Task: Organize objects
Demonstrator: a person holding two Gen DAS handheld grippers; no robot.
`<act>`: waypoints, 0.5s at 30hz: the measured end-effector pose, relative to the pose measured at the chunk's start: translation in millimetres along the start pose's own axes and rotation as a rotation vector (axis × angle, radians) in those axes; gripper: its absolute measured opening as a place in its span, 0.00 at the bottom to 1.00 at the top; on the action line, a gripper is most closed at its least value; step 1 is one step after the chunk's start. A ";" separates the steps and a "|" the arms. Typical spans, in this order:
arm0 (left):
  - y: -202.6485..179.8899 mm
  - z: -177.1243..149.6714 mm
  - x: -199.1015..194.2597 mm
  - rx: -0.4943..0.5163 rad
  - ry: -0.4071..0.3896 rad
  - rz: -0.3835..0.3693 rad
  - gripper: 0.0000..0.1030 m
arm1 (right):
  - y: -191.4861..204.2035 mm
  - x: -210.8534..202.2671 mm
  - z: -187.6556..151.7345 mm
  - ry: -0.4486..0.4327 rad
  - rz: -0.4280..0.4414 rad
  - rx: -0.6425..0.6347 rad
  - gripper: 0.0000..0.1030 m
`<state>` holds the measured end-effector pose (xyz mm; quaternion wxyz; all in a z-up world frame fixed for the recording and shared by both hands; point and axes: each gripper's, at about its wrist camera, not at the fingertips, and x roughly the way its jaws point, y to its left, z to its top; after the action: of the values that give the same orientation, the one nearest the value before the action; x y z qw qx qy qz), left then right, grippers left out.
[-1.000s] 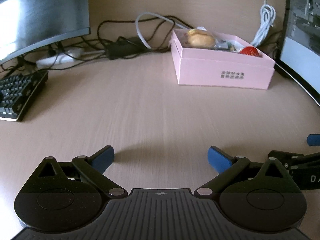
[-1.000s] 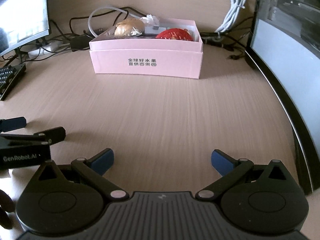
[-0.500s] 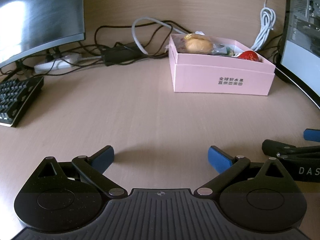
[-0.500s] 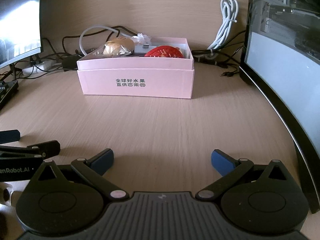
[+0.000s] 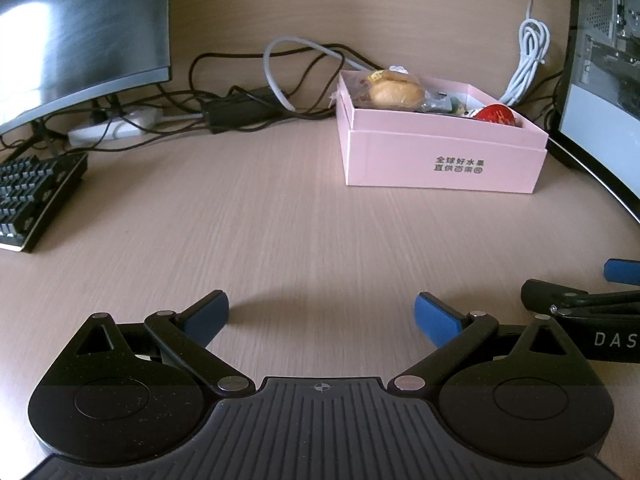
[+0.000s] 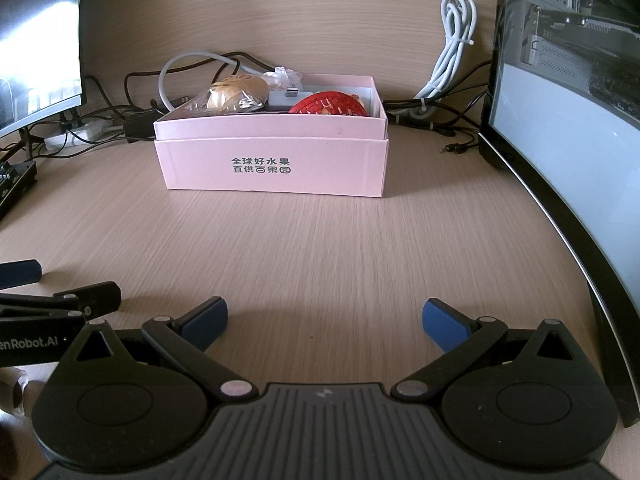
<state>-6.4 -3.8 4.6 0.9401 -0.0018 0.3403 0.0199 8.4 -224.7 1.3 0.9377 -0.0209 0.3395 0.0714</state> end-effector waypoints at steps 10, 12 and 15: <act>0.4 -0.2 -0.5 0.002 0.001 -0.001 0.98 | 0.1 0.1 0.0 0.000 0.000 0.000 1.00; -0.5 0.0 -0.2 0.001 0.000 0.000 0.98 | -0.1 0.2 0.1 0.000 0.000 0.000 1.00; -0.1 -0.1 -0.2 0.001 0.000 -0.001 0.98 | -0.1 0.2 0.1 0.000 0.000 0.000 1.00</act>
<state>-6.6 -3.9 4.6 0.9401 -0.0013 0.3404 0.0193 8.6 -224.8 1.2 0.9376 -0.0209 0.3396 0.0714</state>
